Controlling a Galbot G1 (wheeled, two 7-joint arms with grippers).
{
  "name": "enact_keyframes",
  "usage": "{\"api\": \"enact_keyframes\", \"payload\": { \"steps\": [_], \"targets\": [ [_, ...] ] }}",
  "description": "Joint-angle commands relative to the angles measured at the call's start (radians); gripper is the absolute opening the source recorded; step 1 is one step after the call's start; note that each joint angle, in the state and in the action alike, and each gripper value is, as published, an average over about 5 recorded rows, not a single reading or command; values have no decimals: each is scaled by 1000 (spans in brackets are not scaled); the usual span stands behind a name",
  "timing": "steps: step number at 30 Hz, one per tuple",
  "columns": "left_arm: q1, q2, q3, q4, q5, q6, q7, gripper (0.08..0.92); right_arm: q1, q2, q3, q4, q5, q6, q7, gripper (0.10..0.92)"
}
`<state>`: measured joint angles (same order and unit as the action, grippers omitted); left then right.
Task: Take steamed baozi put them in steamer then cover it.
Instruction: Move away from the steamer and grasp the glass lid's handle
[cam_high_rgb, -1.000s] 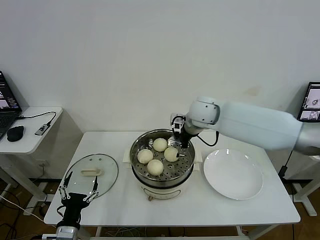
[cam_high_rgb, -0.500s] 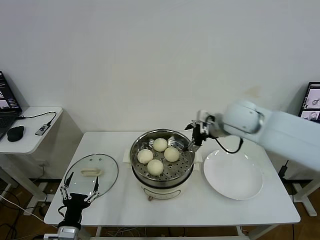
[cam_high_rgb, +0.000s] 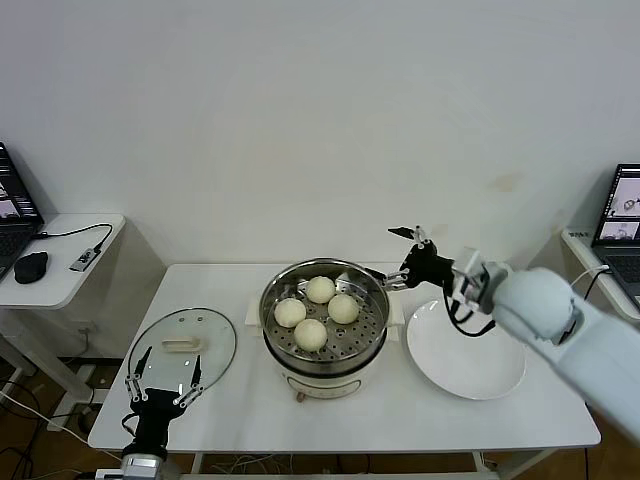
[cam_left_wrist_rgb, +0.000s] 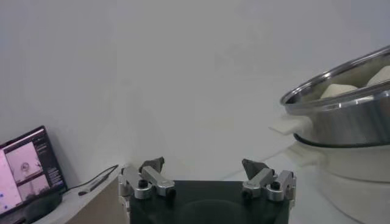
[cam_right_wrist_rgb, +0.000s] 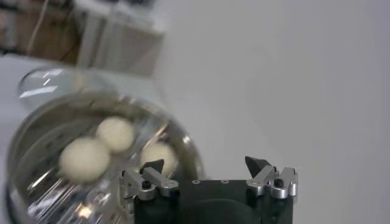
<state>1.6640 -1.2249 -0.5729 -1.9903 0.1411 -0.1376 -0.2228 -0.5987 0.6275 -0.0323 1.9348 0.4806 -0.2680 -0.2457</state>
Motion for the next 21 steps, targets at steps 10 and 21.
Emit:
{"api": "enact_keyframes", "payload": {
  "steps": [10, 21],
  "targets": [
    [-36, 8, 28, 65, 157, -62, -25, 823, -834, 746, 971, 74, -380, 360, -54, 823],
    [-102, 131, -58, 248, 890, -66, 20, 823, -923, 822, 1113, 26, -418, 341, 123, 823]
  ]
}}
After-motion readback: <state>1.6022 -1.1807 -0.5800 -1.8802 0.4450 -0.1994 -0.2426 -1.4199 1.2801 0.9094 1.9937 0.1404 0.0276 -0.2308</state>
